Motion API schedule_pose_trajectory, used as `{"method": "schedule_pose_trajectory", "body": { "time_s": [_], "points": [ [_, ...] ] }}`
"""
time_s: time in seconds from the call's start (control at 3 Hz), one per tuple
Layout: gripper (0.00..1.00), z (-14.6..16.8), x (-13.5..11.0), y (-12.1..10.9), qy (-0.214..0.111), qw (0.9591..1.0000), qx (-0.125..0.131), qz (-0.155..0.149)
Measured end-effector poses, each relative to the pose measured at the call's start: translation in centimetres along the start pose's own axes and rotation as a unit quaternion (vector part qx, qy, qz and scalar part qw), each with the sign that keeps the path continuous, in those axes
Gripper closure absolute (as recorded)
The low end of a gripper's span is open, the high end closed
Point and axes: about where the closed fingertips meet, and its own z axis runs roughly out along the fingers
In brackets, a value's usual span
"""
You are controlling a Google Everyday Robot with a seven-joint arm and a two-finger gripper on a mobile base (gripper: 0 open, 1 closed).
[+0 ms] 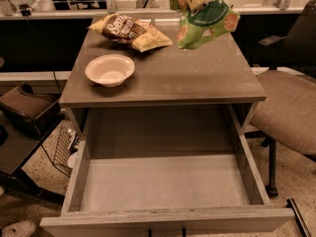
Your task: Pick green rice chip bag from top drawer and place on counter
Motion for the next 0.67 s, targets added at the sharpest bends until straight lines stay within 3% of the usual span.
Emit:
{"method": "schedule_pose_trajectory", "body": {
  "time_s": [0.33,0.67],
  "points": [
    [1.0,0.5,-0.7,0.2,-0.004,1.0,-0.003,-0.003],
    [1.0,1.1,0.4,-0.8,-0.004,0.9998,0.0,0.02]
  ]
}}
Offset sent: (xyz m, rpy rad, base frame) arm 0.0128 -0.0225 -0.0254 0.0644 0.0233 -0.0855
